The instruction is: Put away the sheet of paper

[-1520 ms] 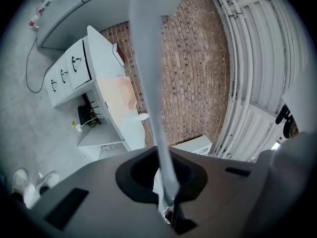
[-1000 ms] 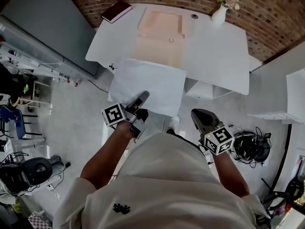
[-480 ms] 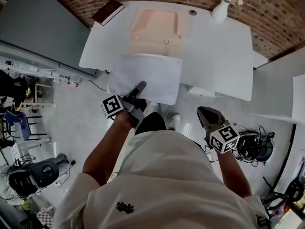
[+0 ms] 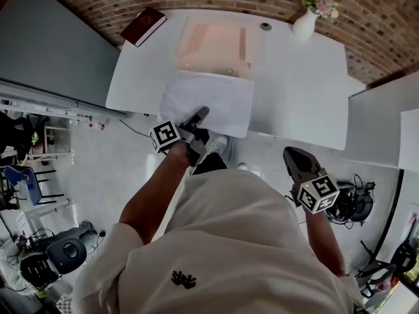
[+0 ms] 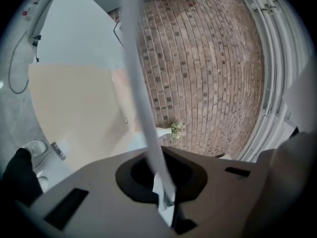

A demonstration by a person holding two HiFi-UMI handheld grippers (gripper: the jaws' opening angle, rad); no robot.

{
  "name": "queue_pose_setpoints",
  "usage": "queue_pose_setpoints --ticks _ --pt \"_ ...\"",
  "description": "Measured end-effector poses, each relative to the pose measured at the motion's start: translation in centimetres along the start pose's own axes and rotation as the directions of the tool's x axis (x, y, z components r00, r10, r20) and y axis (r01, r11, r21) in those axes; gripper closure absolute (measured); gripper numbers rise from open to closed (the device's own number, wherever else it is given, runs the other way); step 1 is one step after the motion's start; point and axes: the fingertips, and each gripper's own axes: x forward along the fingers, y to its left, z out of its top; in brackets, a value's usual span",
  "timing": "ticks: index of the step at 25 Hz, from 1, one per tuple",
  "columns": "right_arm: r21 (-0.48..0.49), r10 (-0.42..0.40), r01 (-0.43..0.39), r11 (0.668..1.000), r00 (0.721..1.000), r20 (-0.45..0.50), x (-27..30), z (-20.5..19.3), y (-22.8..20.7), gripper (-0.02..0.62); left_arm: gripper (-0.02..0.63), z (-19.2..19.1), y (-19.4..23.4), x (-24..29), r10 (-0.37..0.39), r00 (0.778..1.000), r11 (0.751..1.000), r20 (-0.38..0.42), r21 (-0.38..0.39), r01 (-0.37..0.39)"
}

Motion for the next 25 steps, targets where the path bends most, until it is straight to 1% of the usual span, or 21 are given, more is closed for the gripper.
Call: queue_pose_setpoints --ticks 3,10,15,20,25 --pt "0.001 -0.029 0.029 1.000 1.000 -0.010 1.1 1.1 -0.7 0.560 0.583 1.9 1.4 1.5 0.011 1.000 1.000 -0.015 -0.013 -0.011" --pt "0.002 -0.062 0.063 0.998 0.997 -0.037 3.4 2.7 -1.5 0.560 0.583 4.8 4.9 4.3 0.037 0.999 0.998 -0.036 -0.051 -0.039" --pt "0.008 -0.076 0.076 0.997 0.996 -0.052 4.8 3.5 -1.7 0.560 0.583 6.2 6.6 5.8 0.051 0.997 0.996 -0.057 -0.064 -0.055" --pt "0.018 -0.093 0.094 0.995 0.993 -0.072 5.6 3.7 -1.6 0.560 0.583 7.5 8.1 6.9 0.067 0.996 0.994 -0.061 -0.078 -0.071" --pt "0.038 -0.125 0.129 0.991 0.988 -0.088 5.9 3.8 -2.2 0.560 0.583 8.7 9.2 8.4 0.078 0.995 0.992 -0.065 -0.090 -0.083"
